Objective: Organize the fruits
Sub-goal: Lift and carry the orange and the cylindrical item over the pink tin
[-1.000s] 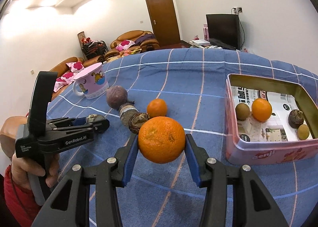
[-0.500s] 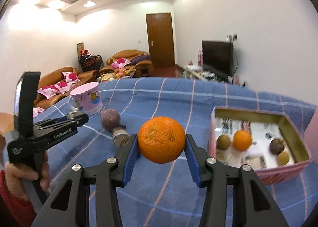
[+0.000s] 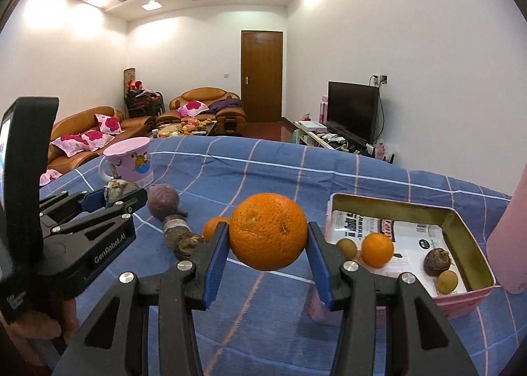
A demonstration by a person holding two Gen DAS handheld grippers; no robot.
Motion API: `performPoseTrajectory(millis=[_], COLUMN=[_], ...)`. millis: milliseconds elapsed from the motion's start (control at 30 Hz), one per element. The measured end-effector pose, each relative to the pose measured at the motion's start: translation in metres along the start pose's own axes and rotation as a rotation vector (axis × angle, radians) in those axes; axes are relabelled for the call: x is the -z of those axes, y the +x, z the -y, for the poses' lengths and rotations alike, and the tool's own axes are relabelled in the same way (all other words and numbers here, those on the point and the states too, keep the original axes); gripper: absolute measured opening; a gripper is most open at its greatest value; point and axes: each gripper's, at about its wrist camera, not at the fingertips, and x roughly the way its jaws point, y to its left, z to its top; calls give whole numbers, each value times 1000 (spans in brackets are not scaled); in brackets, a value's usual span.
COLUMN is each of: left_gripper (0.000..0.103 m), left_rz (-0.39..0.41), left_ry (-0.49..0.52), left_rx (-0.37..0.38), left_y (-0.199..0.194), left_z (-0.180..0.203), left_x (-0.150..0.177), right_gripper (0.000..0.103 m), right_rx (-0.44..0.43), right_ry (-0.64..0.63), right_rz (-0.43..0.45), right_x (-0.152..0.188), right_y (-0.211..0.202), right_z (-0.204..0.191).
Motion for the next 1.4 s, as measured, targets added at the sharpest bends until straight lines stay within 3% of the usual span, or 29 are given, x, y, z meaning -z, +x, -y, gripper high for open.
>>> performPoseTrajectory(millis=[1400], left_gripper=[33], left_rz=[19], left_ry=[102], left_rx=[142], left_y=[-9], left_z=[145], left_x=[-8], right_gripper=[49], right_rx=[153], right_ry=[102], right_rz=[22], right_x=[3], right_y=[-27], right_z=[125])
